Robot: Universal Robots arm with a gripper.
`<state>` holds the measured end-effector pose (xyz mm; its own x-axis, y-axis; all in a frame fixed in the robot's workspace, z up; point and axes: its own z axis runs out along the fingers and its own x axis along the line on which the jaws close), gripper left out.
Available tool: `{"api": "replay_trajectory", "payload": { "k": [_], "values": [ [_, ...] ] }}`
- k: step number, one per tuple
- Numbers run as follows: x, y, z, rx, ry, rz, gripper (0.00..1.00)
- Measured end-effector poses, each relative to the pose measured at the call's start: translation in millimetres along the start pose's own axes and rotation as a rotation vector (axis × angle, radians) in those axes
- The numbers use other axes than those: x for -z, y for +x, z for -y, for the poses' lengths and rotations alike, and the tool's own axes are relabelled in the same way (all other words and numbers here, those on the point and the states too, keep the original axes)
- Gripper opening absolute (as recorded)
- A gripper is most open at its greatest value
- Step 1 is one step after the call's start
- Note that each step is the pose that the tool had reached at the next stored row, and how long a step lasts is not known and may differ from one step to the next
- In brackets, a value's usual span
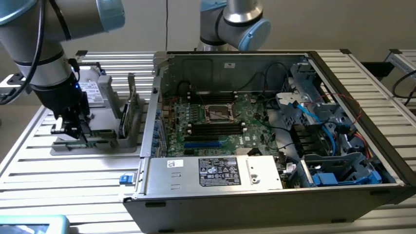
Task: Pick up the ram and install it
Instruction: 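Pick up the ram and move it above insertion slot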
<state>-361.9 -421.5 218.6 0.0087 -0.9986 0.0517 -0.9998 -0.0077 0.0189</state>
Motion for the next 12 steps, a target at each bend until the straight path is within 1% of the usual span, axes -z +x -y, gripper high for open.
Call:
{"api": "replay_trajectory", "payload": {
  "k": [8,12],
  "values": [
    [-10.9,-0.6,1.1,0.001,0.0023,-0.0041,0.39],
    [-16.7,-0.9,1.2,0.001,0.0024,-0.0068,0.39]
  ]
}}
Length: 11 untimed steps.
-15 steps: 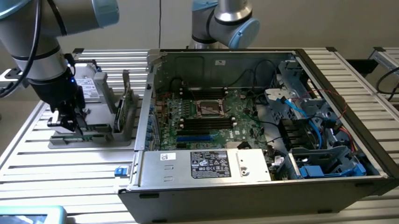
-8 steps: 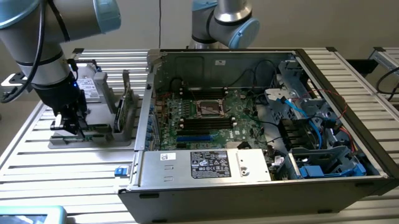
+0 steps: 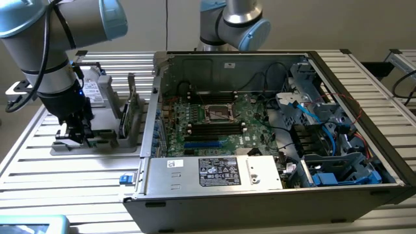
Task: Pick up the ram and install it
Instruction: 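Pick up the ram and move it above insertion slot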
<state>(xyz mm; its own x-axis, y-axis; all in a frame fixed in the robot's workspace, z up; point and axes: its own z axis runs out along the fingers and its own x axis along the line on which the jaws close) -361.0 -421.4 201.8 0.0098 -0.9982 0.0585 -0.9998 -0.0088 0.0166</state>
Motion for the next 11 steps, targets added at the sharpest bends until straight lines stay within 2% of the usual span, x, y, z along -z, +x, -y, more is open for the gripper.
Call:
{"api": "replay_trajectory", "payload": {
  "k": [6,8,9,10,11],
  "values": [
    [-4.2,-1.2,0.1,0.0,0.0001,-0.004,0.39],
    [-5.0,-1.4,0.1,0.0,0.0005,-0.0046,0.46],
    [-5.5,-1.5,0.1,0.0,0.0007,-0.0051,0.46],
    [-5.8,-1.5,0.1,0.0,0.0008,-0.0058,0.52],
    [-6.0,-1.5,0.1,0.0,0.0007,-0.0072,0.52]
  ]
}}
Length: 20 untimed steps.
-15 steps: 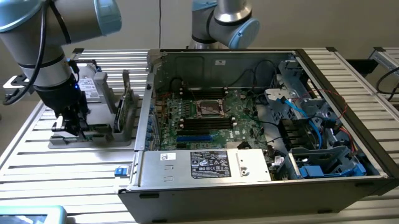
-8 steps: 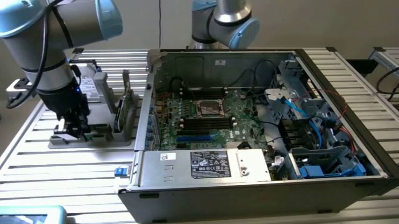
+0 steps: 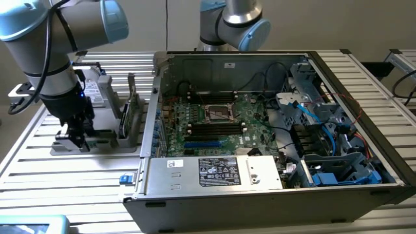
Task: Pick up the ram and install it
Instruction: 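Pick up the ram and move it above insertion slot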
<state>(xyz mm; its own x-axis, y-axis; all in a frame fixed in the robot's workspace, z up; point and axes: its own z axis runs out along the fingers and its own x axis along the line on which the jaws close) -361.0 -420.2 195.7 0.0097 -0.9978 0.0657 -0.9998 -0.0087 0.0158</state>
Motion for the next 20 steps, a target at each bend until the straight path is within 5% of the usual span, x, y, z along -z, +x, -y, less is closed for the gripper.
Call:
{"api": "replay_trajectory", "payload": {
  "k": [2,8,16,20],
  "values": [
    [0.0,0.0,0.0,0.0,-0.0001,-0.0041,0.64],
    [-0.1,0.0,-0.1,0.0,-0.0045,-0.0048,0.62],
    [-0.2,0.1,0.1,0.0,-0.0025,-0.0046,0.26],
    [11.6,1.2,-0.7,0.0,0.0005,-0.0046,0.13]
  ]
}}
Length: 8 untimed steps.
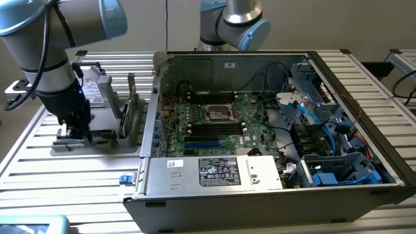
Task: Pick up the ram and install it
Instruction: 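Pick up the ram and move it above insertion slot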
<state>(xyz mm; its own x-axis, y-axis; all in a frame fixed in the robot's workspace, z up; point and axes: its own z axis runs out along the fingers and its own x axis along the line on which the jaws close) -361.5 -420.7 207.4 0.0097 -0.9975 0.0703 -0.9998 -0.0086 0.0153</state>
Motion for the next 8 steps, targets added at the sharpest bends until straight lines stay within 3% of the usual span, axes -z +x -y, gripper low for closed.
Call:
{"api": "replay_trajectory", "payload": {
  "k": [8],
  "values": [
    [31.2,3.1,-2.0,0.0,0.0031,-0.0002,0.13]
  ]
}}
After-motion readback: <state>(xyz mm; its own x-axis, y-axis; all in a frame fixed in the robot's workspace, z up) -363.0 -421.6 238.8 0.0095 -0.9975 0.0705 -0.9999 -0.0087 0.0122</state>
